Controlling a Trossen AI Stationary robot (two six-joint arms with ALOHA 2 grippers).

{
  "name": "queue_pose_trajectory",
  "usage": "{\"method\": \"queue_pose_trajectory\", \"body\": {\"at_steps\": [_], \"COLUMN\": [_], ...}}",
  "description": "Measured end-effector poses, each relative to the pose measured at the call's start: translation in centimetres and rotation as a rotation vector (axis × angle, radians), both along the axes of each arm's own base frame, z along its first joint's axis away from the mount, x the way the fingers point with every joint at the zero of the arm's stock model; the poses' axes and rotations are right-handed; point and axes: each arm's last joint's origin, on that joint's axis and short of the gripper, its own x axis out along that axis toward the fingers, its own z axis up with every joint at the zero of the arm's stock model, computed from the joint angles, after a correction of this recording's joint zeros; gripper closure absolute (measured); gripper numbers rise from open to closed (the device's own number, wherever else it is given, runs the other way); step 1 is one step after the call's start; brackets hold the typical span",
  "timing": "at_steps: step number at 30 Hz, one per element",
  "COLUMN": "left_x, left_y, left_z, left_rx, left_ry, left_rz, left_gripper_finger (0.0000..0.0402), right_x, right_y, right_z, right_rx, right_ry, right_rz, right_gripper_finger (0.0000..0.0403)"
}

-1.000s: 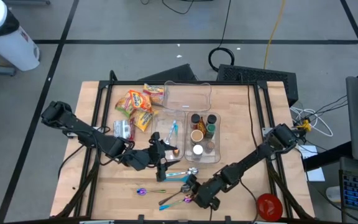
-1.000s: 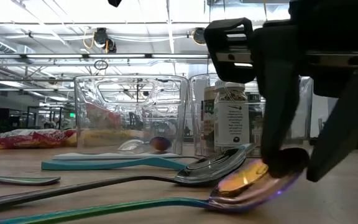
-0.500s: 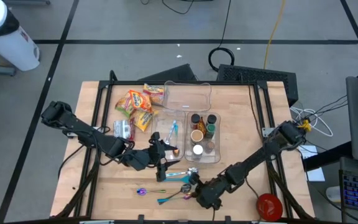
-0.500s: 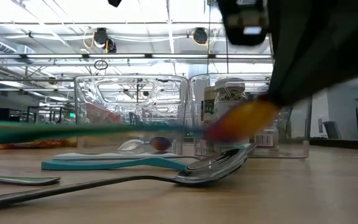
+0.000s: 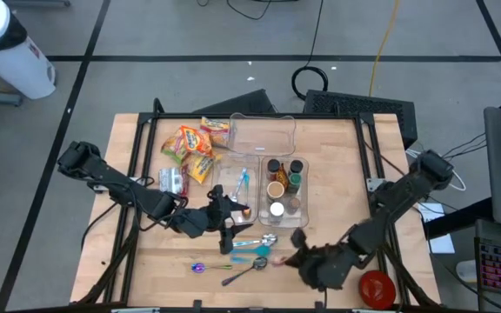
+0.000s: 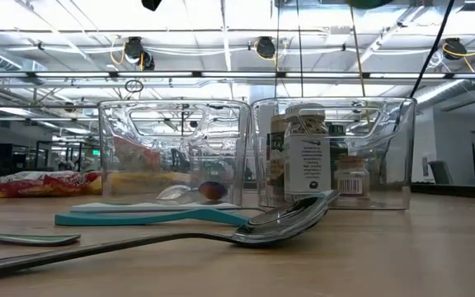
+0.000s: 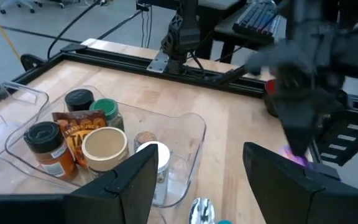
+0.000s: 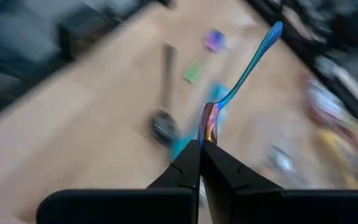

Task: Pick & Place Food Item
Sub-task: Put the blue green spoon into the bottom left transparent bin

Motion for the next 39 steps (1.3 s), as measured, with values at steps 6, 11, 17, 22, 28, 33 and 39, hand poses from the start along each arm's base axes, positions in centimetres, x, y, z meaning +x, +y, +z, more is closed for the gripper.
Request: {"method": "queue_pose_trajectory", "body": {"at_steps": [6, 11, 17, 22, 28, 33, 39], "left_x": [0.4, 0.9, 1.4, 1.8, 2.0, 2.1, 2.2], "left_y": [0.8, 1.9, 3.4, 4.6, 5.6, 5.9, 5.8], "left_z": [0.1, 0.2, 0.3, 0.3, 0.3, 0.4, 0.6], "left_rx": [-0.078, -0.188, -0.262, -0.316, -0.332, -0.305, -0.309], "left_ry": [-0.018, -0.053, -0.078, -0.096, -0.107, -0.11, -0.132], "left_rz": [0.053, 0.12, 0.191, 0.25, 0.286, 0.28, 0.274], "left_gripper_finger": [0.0158, 0.0158, 0.0158, 0.0158, 0.0158, 0.0158, 0.0158], "right_x": [-1.4, -1.7, -1.6, -1.2, -0.7, -0.7, -1.0], "right_y": [-0.7, -1.4, -2.4, -3.0, -3.7, -3.6, -4.1], "right_z": [0.1, -0.1, -0.1, 0.0, 0.0, -0.1, -0.8], "right_rx": [-0.191, -0.279, -0.376, -0.428, -0.43, -0.388, -0.471], "right_ry": [-0.058, -0.073, -0.123, -0.168, -0.161, -0.129, -0.153], "right_rz": [-0.182, -0.277, -0.391, -0.458, -0.485, -0.455, -0.492], "right_gripper_finger": [0.0403, 0.0403, 0.0403, 0.0403, 0.0403, 0.0403, 0.0403]}}
